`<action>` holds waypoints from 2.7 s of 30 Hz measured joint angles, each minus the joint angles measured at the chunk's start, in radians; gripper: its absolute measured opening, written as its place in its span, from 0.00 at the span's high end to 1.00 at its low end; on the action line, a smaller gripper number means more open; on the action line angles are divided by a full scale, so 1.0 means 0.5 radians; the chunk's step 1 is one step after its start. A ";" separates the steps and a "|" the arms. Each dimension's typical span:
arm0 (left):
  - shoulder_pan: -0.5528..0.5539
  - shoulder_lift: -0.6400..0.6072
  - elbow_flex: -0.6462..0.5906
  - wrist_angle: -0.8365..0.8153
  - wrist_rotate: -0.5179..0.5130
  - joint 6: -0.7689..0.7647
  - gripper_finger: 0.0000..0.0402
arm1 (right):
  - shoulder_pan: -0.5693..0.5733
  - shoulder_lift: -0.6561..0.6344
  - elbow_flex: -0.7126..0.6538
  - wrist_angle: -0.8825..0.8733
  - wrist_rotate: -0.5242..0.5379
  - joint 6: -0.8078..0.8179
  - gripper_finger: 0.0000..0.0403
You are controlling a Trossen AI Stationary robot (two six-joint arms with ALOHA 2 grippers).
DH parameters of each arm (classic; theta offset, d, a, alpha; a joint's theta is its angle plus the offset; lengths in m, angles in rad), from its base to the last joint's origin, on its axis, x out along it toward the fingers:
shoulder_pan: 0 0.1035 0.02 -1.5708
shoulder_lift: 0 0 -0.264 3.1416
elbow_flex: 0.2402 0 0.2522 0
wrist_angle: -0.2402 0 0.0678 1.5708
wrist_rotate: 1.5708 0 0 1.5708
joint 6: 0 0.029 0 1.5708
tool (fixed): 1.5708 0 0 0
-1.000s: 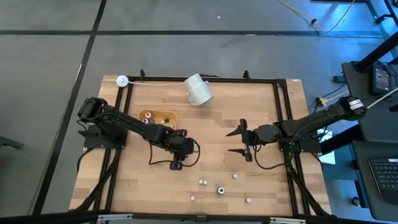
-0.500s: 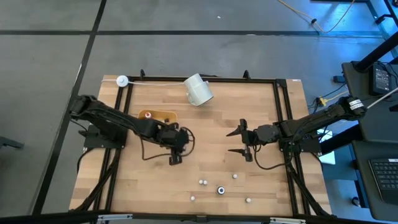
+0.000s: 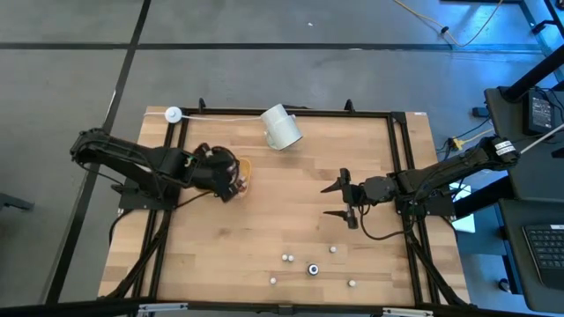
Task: Pick & Place food coloring
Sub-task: Put the large pink food coloring bottle into the bin
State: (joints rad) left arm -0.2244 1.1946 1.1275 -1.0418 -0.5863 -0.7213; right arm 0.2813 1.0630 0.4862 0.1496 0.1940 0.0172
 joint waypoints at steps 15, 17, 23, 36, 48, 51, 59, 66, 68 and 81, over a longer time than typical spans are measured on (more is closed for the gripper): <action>0.345 0.018 -0.291 0.002 0.035 -0.266 0.71 | 0.000 0.000 0.000 -0.001 -0.001 -0.045 0.21; 0.380 0.018 -0.329 0.056 0.067 -0.265 0.71 | 0.000 0.000 0.000 -0.001 -0.001 -0.045 0.21; 0.442 0.018 -0.413 0.103 0.072 -0.350 0.70 | 0.000 0.000 0.000 -0.001 -0.002 -0.045 0.21; 0.468 0.019 -0.627 0.286 0.112 -0.475 0.70 | 0.000 0.000 0.000 -0.001 -0.007 -0.045 0.21; 0.468 0.019 -0.639 0.299 0.116 -0.528 0.68 | 0.000 0.000 0.000 -0.001 -0.006 -0.045 0.21; 0.468 0.019 -0.639 0.298 0.165 -0.528 0.69 | 0.000 0.000 0.000 -0.001 -0.006 -0.045 0.21; 0.468 0.019 -0.639 0.287 0.241 -0.526 0.68 | 0.000 0.000 0.000 -0.001 -0.006 -0.045 0.21; 0.467 0.019 -0.639 0.251 0.205 -0.528 0.69 | 0.000 0.000 -0.001 -0.001 -0.005 -0.045 0.21; 0.466 0.019 -0.639 0.250 0.205 -0.540 0.68 | 0.000 0.000 -0.001 -0.001 -0.005 -0.045 0.21; 0.461 0.019 -0.639 0.250 0.225 -0.541 0.69 | 0.000 0.000 -0.001 -0.001 0.000 -0.045 0.21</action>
State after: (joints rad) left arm 0.0063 1.2041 0.8078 -0.9169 -0.4737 -0.9916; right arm 0.2813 1.0630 0.4858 0.1490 0.1940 -0.0051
